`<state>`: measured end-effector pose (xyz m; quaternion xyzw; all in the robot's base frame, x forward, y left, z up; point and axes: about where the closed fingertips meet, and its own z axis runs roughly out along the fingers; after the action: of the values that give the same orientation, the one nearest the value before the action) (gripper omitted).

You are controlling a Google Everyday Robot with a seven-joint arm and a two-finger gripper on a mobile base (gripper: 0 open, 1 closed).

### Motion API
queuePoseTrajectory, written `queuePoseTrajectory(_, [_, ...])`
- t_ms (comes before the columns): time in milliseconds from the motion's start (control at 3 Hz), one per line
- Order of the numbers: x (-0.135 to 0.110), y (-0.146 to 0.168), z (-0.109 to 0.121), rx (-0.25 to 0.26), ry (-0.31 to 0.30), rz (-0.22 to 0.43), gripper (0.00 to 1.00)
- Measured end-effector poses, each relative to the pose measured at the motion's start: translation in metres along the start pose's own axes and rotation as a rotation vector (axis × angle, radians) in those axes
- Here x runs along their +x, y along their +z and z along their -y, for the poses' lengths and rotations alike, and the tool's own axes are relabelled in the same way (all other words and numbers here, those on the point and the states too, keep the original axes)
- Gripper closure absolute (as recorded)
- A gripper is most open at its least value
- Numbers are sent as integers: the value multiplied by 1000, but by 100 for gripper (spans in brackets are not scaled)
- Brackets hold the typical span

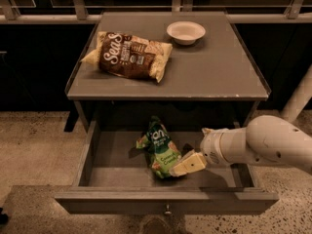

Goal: Pick green rice chip bag from top drawer and place on counter

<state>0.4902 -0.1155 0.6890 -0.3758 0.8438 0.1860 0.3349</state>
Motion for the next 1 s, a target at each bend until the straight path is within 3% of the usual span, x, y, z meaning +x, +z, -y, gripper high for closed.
queuePoseTrajectory(667, [-28,65,-23,-68,10,55,0])
queuePoseTrajectory(1000, [-19,99,-37,-98,48,40,0])
